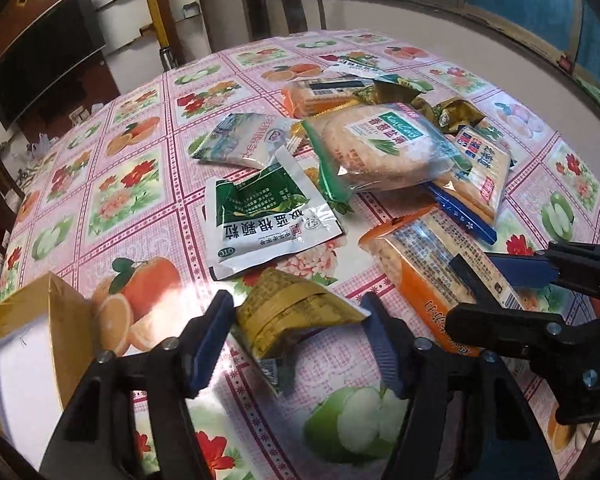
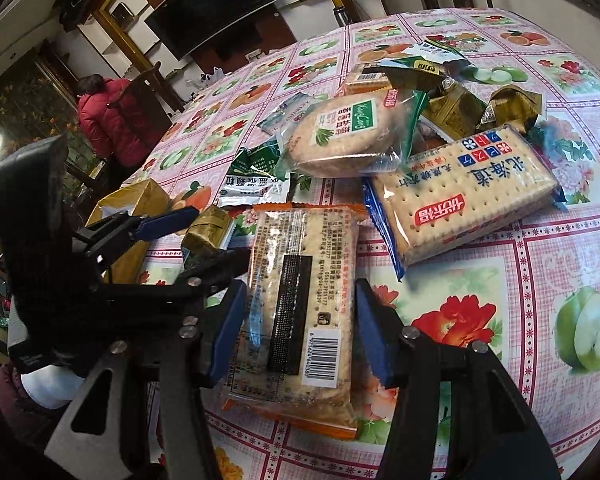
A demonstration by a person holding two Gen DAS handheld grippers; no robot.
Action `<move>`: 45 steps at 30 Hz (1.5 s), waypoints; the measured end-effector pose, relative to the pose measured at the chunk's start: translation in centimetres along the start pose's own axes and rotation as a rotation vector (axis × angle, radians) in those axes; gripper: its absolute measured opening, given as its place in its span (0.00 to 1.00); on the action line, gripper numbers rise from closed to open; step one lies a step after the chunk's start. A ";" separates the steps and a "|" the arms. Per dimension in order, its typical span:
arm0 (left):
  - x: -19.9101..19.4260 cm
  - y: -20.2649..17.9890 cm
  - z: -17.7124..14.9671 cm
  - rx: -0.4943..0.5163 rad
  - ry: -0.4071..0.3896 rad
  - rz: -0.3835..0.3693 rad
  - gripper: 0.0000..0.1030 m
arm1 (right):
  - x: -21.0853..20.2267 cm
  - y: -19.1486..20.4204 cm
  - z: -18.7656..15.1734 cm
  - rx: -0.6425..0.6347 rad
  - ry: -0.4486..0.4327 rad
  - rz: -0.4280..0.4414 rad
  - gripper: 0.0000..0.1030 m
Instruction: Organize snacks
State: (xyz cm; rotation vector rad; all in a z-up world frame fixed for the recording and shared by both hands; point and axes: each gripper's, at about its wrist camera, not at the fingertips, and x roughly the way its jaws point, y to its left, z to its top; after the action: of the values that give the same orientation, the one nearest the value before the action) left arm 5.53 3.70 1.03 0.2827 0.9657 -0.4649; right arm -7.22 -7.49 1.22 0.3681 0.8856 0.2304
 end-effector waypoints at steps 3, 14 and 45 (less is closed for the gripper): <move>-0.6 0.6 -0.3 -0.058 -0.004 -0.023 0.41 | 0.0 -0.2 0.1 0.007 0.000 0.015 0.54; -7.9 5.6 -4.0 -0.351 -0.133 -0.102 0.39 | -0.4 0.2 -0.1 0.017 -0.026 0.115 0.54; -15.9 21.6 -16.7 -0.826 -0.218 0.070 0.66 | 13.1 25.4 2.8 -0.204 0.190 0.294 0.58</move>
State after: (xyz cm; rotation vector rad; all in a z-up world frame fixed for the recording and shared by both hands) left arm -3.39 33.63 5.88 -0.4712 0.8556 -0.0047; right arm 1.90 19.63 3.80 0.2880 0.9835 0.6306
